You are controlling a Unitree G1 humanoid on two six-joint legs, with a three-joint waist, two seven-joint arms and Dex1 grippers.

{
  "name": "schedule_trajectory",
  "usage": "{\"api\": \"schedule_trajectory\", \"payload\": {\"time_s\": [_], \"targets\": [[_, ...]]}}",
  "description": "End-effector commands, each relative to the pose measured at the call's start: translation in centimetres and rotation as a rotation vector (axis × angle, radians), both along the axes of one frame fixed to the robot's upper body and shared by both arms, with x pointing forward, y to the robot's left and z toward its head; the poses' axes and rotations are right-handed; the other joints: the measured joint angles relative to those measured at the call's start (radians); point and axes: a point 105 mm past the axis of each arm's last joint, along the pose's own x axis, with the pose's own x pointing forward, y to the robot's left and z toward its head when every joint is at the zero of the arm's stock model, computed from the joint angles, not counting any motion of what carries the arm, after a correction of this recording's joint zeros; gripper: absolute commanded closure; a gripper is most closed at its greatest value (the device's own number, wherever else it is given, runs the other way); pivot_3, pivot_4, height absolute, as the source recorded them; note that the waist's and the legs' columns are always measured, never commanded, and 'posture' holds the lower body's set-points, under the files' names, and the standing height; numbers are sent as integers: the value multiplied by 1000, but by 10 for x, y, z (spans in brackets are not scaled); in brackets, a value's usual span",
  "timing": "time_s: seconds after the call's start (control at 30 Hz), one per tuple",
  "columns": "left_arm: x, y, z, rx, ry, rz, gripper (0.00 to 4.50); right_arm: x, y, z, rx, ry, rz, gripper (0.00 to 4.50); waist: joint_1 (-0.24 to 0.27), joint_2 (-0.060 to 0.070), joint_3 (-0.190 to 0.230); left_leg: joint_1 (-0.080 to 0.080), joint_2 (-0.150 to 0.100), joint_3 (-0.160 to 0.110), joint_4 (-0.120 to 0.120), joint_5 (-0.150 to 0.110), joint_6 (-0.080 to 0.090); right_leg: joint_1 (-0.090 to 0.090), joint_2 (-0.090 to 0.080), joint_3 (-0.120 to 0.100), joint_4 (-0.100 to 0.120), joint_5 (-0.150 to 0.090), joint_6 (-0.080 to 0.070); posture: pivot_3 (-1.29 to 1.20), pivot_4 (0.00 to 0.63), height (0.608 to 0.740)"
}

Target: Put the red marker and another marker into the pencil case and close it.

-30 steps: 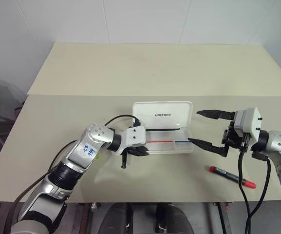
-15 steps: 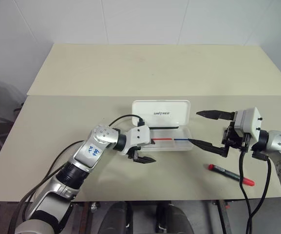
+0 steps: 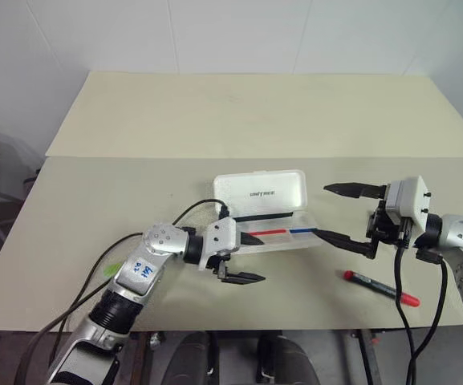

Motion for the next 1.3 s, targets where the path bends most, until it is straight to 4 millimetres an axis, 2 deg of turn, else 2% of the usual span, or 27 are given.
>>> {"api": "schedule_trajectory", "payload": {"time_s": [0.03,0.23,0.53,0.7,0.87,1.3], "targets": [[2,-4,5,-77,-28,-12,677,-7,-3,16,-9,-47,-10,0,0,0,0,0,0,0,0,0,0,0,0,0,0,0,0,0,150,740],[0,-12,-13,-120,-11,-56,677,-17,-4,19,-10,-31,-47,0,3,0,0,0,0,0,0,-1,1,0,0,-1,-2,0,0,0,150,740],[-7,-24,-9,-202,-7,-103,677,-26,-7,21,-9,-9,-90,0,4,0,0,-1,-1,1,1,-4,-1,2,-1,0,-4,2,3,0,150,740],[-9,-23,10,-296,-47,-121,677,-31,-9,21,2,15,-118,0,2,0,0,-2,-1,1,0,-3,3,1,-1,-1,-7,2,3,0,150,740],[-10,-17,24,-320,-89,-132,677,-34,-16,18,25,50,-154,0,2,0,0,-2,-1,1,1,-3,3,1,-1,-1,-7,2,4,0,150,740],[-22,-8,41,-324,-113,-135,677,-44,-32,8,53,105,-247,0,2,0,0,-2,-1,1,0,-3,3,1,-1,0,-8,3,4,0,150,740]]}}
